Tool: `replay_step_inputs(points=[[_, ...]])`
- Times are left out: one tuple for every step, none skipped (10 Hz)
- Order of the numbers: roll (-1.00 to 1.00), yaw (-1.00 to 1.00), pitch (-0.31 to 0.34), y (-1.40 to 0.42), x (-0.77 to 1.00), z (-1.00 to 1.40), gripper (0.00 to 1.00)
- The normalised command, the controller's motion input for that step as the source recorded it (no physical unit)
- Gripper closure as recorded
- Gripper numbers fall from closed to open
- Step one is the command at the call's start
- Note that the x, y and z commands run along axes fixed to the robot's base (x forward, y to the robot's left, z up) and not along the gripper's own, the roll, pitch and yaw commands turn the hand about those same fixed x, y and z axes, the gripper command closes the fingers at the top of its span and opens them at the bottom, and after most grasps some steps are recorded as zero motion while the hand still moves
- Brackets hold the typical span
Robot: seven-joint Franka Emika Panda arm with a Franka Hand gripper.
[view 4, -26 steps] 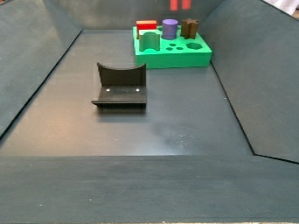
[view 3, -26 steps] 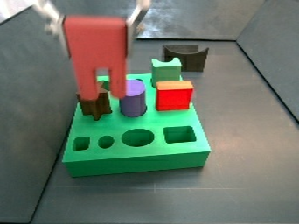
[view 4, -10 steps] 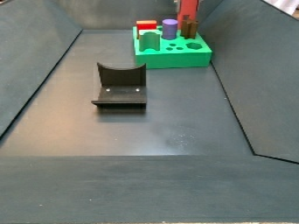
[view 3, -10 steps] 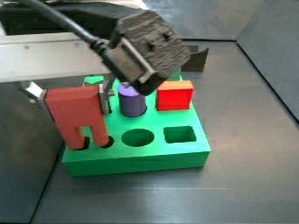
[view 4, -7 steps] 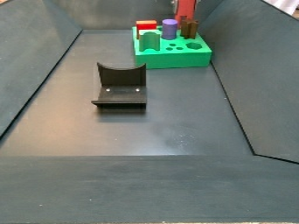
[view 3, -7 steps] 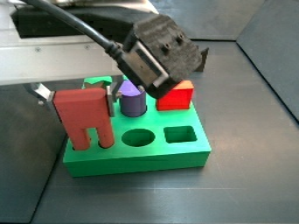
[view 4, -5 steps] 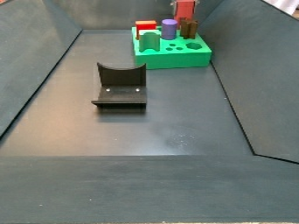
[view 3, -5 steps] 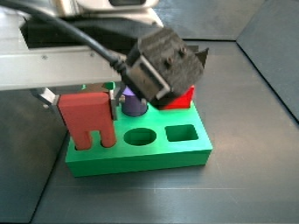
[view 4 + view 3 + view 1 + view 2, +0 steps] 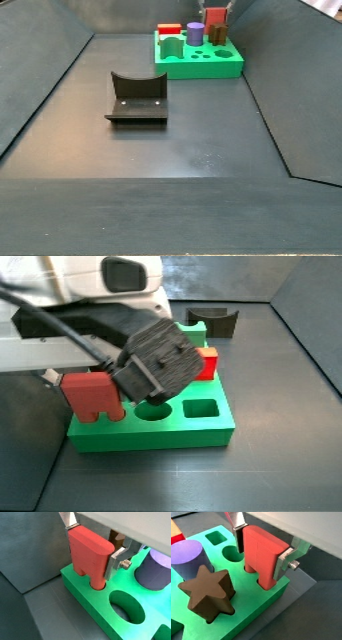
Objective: Pick up the square-circle object. Move up. Rotate the square-circle object. Place the square-circle object on the fixture. Regrasp the square-circle object. Move to above the board. Insert the square-circle object.
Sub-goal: Insert the square-circle object.
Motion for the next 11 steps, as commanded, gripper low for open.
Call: replay_step_inputs(points=[[0.02,-0.01,-0.076,0.02,0.75,-0.95,1.0],[0.0,-0.11,-0.069,0.08,0.81,-0.97,1.0],[0.0,-0.21,-0.074,0.15,0.87,-0.96,1.0],[0.0,-0.28,-0.083,0.27,0.75,-0.93,1.0],[0.0,-0.16,-0.044,0.35,0.73,-0.99,1.0],[0.0,-0.05,-0.02,0.36,0.94,-1.0,1.0],[-0.03,-0.01,-0.036,0.37,1.0,-0.99,1.0],[0.0,-0.04,-0.116,0.19,0.58,-0.83,1.0],[-0.02,-0.03,-0.077,0.01,0.0,-0.09,1.0],[0.02,0.0,0.0,0.0,0.0,0.0,1.0],[0.0,0.0,0.0,0.0,0.0,0.0,1.0]])
